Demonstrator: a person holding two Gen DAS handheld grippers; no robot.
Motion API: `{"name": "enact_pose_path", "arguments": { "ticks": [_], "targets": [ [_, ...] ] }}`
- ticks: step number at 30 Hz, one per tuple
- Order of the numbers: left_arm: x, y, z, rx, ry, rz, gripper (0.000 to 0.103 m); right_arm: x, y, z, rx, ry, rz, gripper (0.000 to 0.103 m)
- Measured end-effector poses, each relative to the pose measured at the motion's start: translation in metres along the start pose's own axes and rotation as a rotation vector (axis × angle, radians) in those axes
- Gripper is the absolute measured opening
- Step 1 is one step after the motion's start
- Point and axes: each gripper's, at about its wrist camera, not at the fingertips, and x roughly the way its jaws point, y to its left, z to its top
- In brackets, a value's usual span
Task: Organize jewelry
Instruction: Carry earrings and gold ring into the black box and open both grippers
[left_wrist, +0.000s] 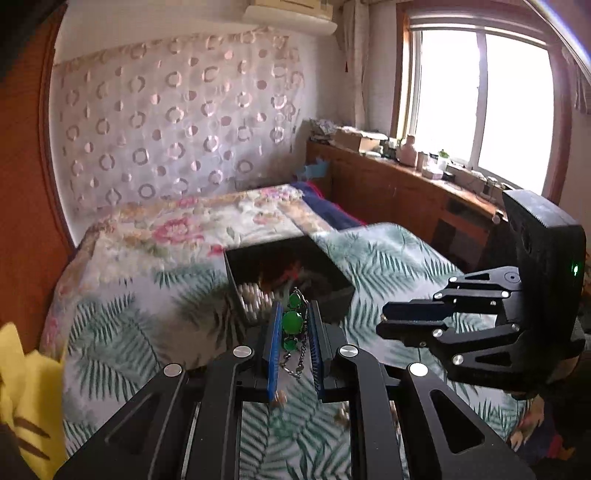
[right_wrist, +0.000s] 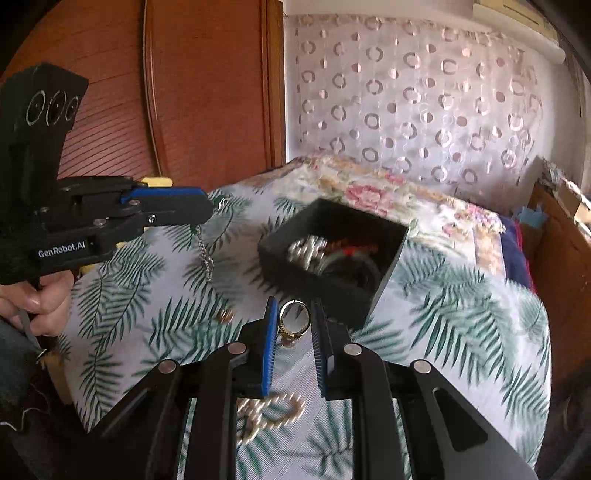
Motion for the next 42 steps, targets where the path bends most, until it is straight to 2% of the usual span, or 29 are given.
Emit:
{"name": "enact_pose_path", "arguments": {
  "ticks": [9, 14, 20, 26, 29, 31, 33, 37, 42],
  "targets": [
    [0.022, 0.01, 0.051, 0.021, -0.039, 0.008, 0.013, 0.02, -0.022, 0.035, -0.012, -0.026, -0.002, 0.02],
    [0.044, 0.015, 0.063, 0.021, -0.029, 0.007, 0.013, 0.039, -0.033, 0.038, -0.003, -0.015, 0.005, 0.02],
    [0.081, 0.026, 0.054, -0.013, 0.031, 0.006, 0.013, 0.066, -0.044, 0.035, 0.015, 0.028, 0.015, 0.02],
    [0.098, 0.036, 0.047, -0.036, 0.067, 0.007, 0.013, 0.083, -0.045, 0.036, 0.023, 0.054, 0.034, 0.021],
    [0.099, 0.038, 0.044, -0.041, 0.073, 0.005, 0.014, 0.086, -0.041, 0.035, 0.022, 0.055, 0.042, 0.021],
    [0.096, 0.039, 0.041, -0.044, 0.07, 0.006, 0.025, 0.087, -0.039, 0.035, 0.021, 0.058, 0.04, 0.021],
    [0.092, 0.039, 0.038, -0.046, 0.066, 0.009, 0.029, 0.086, -0.039, 0.034, 0.022, 0.058, 0.032, 0.021],
    [0.081, 0.042, 0.022, -0.065, 0.074, 0.014, 0.03, 0.082, -0.041, 0.032, 0.031, 0.056, 0.011, 0.031],
    [0.067, 0.046, -0.004, -0.077, 0.1, 0.027, 0.034, 0.065, -0.042, 0.025, 0.046, 0.037, -0.007, 0.031]
  ]
}}
